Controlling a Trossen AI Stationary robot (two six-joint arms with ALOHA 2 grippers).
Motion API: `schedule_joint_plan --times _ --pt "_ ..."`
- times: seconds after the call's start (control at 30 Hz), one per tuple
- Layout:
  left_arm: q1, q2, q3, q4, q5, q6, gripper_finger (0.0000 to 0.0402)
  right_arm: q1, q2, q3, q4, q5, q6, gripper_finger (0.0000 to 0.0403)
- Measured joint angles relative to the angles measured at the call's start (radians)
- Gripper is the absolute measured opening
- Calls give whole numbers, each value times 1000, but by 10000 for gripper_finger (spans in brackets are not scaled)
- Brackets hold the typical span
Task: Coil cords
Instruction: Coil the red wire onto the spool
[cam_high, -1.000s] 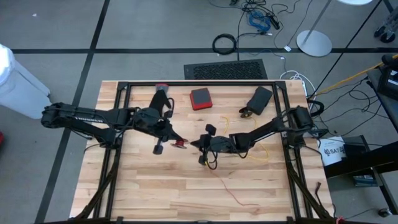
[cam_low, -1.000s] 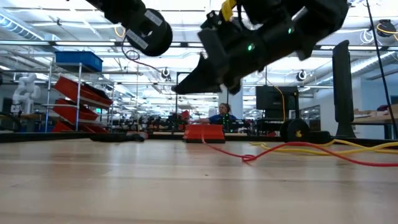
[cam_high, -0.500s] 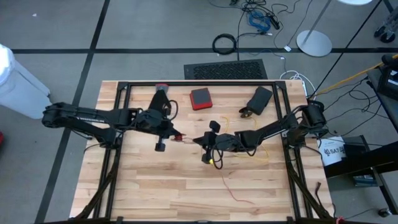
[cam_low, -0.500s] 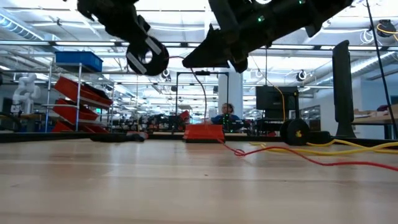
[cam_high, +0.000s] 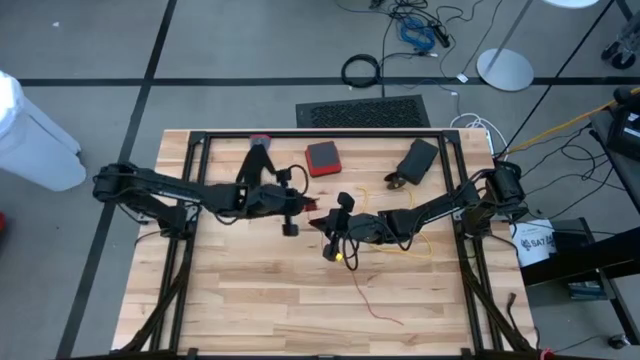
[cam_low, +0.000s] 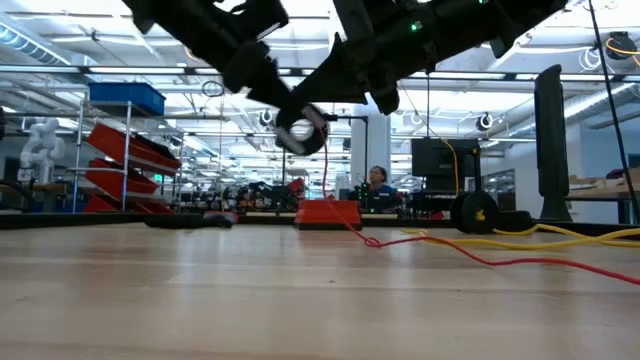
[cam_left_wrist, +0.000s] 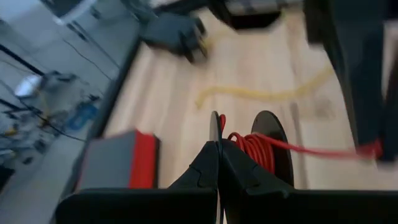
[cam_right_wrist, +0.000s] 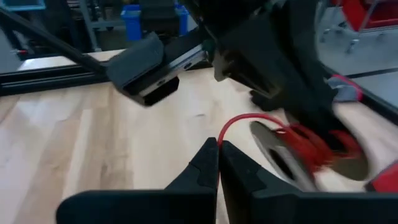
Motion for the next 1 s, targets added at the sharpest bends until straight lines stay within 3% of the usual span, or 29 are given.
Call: schedule_joint_plan --times 0.3,0.6,1.0 --pt "-1 70 0 250 -133 -72 0 2 0 0 37 170 -62 0" --pt "-10 71 0 310 -251 -113 0 48 0 0 53 458 -150 0" --pt "-13 71 0 570 -250 -177 0 43 21 0 159 529 -262 0"
